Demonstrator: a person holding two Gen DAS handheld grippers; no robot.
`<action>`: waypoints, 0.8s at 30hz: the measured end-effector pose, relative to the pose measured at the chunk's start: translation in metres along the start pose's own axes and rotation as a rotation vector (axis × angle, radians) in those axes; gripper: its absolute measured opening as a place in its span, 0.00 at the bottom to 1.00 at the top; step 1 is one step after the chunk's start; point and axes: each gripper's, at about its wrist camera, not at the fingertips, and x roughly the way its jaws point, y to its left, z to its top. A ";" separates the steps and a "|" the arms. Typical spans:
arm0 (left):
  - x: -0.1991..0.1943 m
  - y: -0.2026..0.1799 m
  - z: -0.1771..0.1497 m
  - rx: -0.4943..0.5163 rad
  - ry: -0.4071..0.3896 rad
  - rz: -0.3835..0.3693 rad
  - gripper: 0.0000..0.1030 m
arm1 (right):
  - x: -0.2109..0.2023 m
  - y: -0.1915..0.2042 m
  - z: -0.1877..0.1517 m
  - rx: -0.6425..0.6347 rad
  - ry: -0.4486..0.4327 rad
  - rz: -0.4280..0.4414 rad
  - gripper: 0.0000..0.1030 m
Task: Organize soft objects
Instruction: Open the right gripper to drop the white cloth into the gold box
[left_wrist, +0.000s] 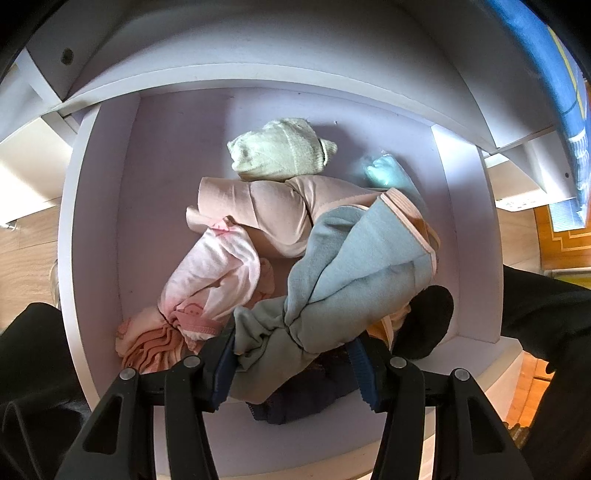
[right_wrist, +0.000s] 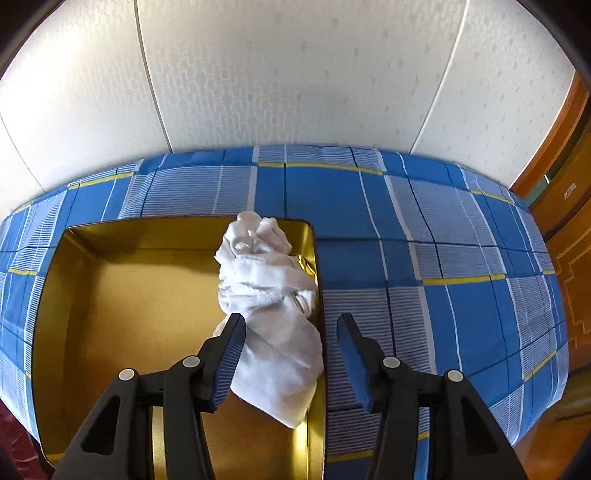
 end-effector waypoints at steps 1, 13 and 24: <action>0.000 0.000 0.000 -0.001 -0.001 0.000 0.54 | -0.002 -0.003 -0.002 0.015 -0.007 0.013 0.50; -0.004 0.001 -0.003 -0.009 -0.019 0.023 0.54 | -0.054 -0.030 -0.068 0.056 -0.104 0.208 0.50; -0.007 0.005 -0.007 -0.025 -0.033 0.030 0.54 | -0.095 -0.037 -0.172 -0.044 -0.207 0.334 0.50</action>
